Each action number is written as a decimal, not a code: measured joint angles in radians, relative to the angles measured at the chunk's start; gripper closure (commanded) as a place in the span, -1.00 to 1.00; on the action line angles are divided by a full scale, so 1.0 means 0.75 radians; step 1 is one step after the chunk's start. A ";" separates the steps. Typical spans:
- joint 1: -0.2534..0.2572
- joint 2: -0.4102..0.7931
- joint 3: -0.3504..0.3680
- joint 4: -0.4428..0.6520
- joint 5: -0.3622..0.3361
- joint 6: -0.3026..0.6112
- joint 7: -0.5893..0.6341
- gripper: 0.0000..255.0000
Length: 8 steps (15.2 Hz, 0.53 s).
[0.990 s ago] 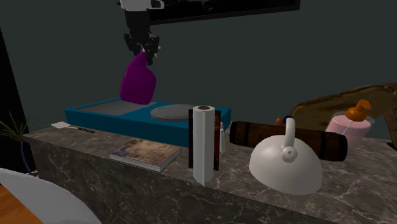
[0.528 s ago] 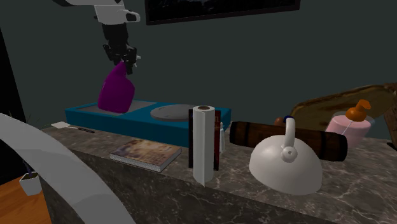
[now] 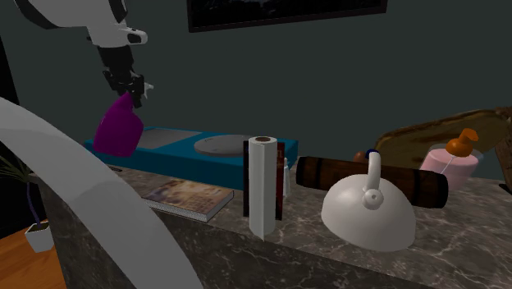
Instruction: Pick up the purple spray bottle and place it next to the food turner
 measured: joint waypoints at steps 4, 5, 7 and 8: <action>0.077 0.150 0.004 0.169 -0.034 -0.030 0.086 1.00; 0.099 0.197 0.004 0.232 -0.042 -0.049 0.107 1.00; 0.119 0.230 0.003 0.252 -0.051 -0.039 0.131 1.00; 0.122 0.241 0.002 0.252 -0.053 -0.029 0.136 1.00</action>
